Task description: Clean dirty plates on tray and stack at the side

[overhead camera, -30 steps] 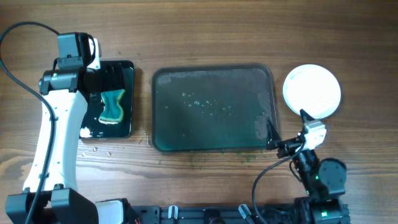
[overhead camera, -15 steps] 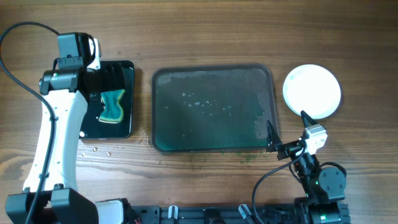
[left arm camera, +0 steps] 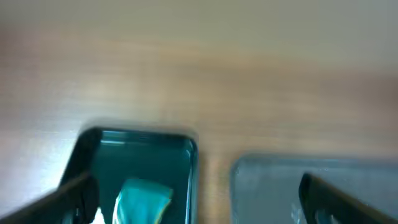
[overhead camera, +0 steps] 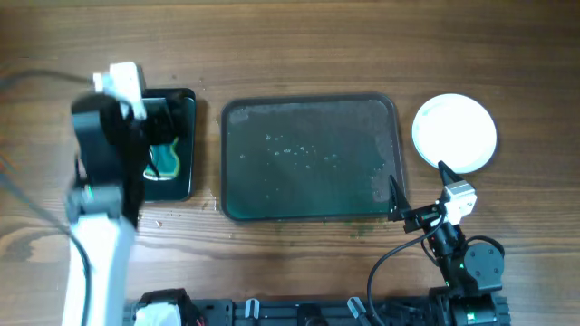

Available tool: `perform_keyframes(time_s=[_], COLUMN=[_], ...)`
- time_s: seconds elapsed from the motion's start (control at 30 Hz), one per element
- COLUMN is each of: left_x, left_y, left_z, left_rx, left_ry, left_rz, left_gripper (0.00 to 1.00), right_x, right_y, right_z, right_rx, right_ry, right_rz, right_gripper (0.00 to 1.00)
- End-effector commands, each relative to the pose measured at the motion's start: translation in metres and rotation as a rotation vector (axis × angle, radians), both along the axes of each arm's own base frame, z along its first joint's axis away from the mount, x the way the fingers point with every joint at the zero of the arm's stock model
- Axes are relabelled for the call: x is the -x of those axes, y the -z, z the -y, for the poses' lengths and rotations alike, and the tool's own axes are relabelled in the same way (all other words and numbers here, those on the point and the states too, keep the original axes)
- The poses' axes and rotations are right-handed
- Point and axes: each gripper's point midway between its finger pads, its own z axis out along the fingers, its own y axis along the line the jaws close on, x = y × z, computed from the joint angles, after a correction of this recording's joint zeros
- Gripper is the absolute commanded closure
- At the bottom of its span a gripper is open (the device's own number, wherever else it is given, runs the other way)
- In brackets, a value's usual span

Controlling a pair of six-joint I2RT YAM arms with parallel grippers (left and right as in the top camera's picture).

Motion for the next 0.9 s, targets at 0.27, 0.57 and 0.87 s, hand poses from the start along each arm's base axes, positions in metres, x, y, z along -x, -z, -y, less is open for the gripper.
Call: perform_keyframes(time_s=[0.27, 0.57, 0.87], left_x=[0.11, 0.117, 0.118], left_y=[0.047, 0.076, 0.074], left_z=[0.038, 0.039, 0.039], left_rx=[0.013, 0.013, 0.013], left_ry=[0.093, 0.097, 0.096], left_rz=[0.406, 0.426, 0.435], left_gripper=[0.0, 0.0, 0.0], right_x=[0.0, 0.0, 0.0], right_y=[-0.001, -0.001, -0.001], right_z=[0.001, 0.001, 0.001], right_rx=[0.009, 0.009, 0.009], right_ry=[0.006, 0.006, 0.006], right_rz=[0.009, 0.009, 0.009], right_gripper=[0.0, 0.0, 0.0])
